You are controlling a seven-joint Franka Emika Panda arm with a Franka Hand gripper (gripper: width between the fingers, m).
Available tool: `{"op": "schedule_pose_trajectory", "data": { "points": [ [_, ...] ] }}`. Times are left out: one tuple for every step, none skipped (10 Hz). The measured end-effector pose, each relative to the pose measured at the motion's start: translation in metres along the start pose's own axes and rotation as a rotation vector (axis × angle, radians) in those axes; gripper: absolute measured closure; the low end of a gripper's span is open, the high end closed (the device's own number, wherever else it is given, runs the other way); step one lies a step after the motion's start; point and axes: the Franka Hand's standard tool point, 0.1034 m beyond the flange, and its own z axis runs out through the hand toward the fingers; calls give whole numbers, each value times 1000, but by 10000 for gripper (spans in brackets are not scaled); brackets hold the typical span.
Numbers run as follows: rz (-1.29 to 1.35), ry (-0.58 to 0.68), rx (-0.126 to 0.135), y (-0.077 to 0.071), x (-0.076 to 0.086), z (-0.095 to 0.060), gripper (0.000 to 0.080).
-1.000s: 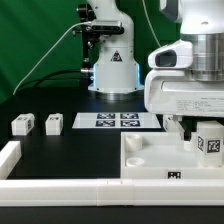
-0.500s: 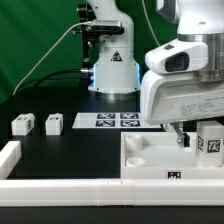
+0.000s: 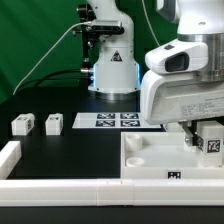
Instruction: Assemble one leg
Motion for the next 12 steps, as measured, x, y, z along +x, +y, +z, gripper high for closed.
{"op": "schedule_pose_trajectory", "data": {
  "points": [
    [0,0,0,0,0,0,509],
    [6,0,0,0,0,0,508],
    [36,0,1,0,0,0,508],
    [36,0,1,0,0,0,508],
    [41,0,1,0,0,0,508],
    [160,0,5,-1,0,0,508],
    [333,0,6,-2,0,0,508],
    [464,-1,0,2,-1,0,506],
    [533,0,-8,7,-2,0,506],
    [665,-1,-17,11,-3,-1,506],
    [797,-6,-37,17,-5,-2,502],
    [907,-14,-65,22,-9,-3,502]
  ]
}}
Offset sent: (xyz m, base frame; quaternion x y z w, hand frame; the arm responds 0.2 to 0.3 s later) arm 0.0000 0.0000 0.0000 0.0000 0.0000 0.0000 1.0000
